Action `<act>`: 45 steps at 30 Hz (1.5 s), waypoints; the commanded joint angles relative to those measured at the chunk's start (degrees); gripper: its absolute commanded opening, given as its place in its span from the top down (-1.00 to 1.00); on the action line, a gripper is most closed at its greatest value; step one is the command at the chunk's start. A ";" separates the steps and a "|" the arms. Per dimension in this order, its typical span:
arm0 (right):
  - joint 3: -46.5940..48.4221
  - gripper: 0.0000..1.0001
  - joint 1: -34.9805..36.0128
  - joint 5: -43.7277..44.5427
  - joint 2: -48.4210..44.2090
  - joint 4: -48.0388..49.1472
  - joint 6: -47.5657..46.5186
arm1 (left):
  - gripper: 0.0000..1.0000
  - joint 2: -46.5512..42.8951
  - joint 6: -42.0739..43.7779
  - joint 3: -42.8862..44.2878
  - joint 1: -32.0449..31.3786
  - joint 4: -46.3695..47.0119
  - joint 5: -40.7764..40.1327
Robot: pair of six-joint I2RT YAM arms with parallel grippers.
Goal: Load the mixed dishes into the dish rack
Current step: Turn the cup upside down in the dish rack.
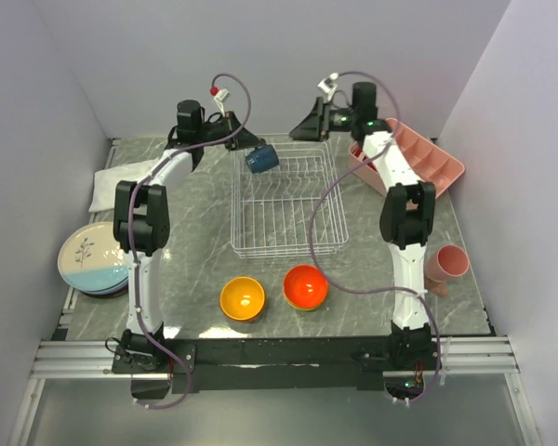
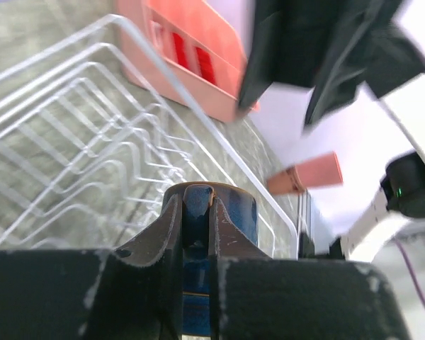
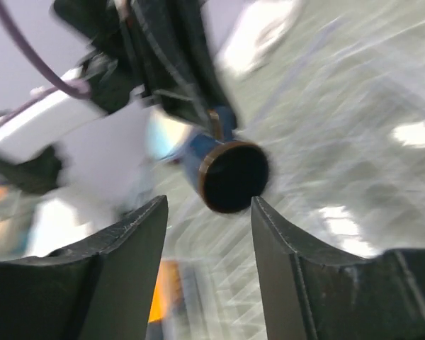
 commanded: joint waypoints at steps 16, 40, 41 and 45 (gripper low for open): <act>-41.90 -0.32 18.58 71.70 -32.44 30.79 -68.61 | 0.99 -4.14 -18.75 16.35 -4.26 -24.22 -44.23; -49.13 -1.00 23.33 71.17 -25.96 44.62 -87.09 | 0.99 -4.75 -32.12 11.17 -4.00 -23.97 -39.06; -47.56 -1.00 23.25 71.52 -25.16 45.06 -87.44 | 0.99 -5.10 -31.51 10.99 -4.00 -24.41 -38.62; -44.21 -0.92 23.33 70.65 -21.82 44.63 -87.53 | 0.99 -6.25 -31.85 8.71 -3.91 -25.38 -37.65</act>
